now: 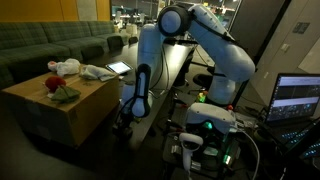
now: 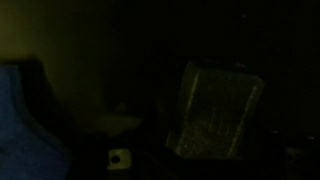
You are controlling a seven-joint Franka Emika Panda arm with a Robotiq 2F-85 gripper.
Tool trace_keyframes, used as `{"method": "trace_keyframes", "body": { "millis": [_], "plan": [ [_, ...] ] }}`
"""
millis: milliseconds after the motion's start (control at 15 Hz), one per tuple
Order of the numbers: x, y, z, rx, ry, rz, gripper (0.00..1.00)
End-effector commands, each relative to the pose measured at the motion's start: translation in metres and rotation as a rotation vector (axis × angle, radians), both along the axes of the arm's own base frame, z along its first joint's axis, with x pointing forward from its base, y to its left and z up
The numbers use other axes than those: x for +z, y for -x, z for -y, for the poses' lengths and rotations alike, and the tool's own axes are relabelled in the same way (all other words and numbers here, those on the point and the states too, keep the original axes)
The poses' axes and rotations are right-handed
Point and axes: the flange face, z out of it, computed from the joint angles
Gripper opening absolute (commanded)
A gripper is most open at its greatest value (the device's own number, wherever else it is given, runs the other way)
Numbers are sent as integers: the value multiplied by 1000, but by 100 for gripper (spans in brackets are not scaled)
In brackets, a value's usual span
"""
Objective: Put the objects on the table on to the box and the objects on the box on to the table
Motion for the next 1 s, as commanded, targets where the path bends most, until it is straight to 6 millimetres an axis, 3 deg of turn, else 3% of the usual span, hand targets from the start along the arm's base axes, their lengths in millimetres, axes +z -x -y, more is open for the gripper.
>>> {"method": "trace_keyframes", "body": {
  "millis": [0,133,600,933],
  "plan": [
    [6,-5,0,10,9,20,49],
    [16,-5,2,26,14,22,34],
    [59,15,11,125,12,-55,31],
    [119,36,30,177,31,-96,31]
  ]
}}
